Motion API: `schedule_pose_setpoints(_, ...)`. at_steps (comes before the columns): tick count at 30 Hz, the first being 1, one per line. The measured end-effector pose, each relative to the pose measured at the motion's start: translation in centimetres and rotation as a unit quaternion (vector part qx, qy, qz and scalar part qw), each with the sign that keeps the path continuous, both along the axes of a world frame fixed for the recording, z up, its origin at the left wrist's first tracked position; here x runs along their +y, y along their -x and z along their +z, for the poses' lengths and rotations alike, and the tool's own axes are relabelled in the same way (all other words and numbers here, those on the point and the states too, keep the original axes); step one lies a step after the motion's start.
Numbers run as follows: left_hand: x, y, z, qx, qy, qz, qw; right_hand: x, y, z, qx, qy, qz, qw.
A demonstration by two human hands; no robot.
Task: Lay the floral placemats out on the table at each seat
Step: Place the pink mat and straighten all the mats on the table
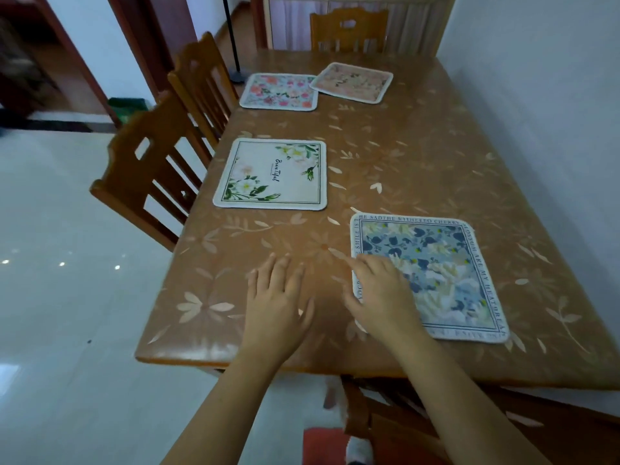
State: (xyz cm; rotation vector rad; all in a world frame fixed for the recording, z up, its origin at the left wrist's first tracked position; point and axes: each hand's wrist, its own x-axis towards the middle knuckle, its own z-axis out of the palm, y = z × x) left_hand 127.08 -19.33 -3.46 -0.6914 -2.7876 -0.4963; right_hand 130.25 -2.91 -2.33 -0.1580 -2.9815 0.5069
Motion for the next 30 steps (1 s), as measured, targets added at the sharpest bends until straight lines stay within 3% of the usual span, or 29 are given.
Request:
schedule_pose_setpoints(11, -16.6, 3.7, 3.0, 0.011, -0.024, -0.024, 0.999, -18.1, 3.3, 2.8, 0.053, 0.023, -0.042, 0.997)
schedule_pose_setpoints(19, -24.8, 7.1, 3.5, 0.037, -0.027, 0.0, 0.999, -26.3, 8.1, 4.0, 0.041, 0.003, -0.01, 0.999)
schedule_pose_setpoints(30, -32.9, 21.9, 3.7, 0.017, -0.004, -0.025, 1.0, -34.2, 22.1, 3.6, 0.064, 0.03, -0.068, 0.995)
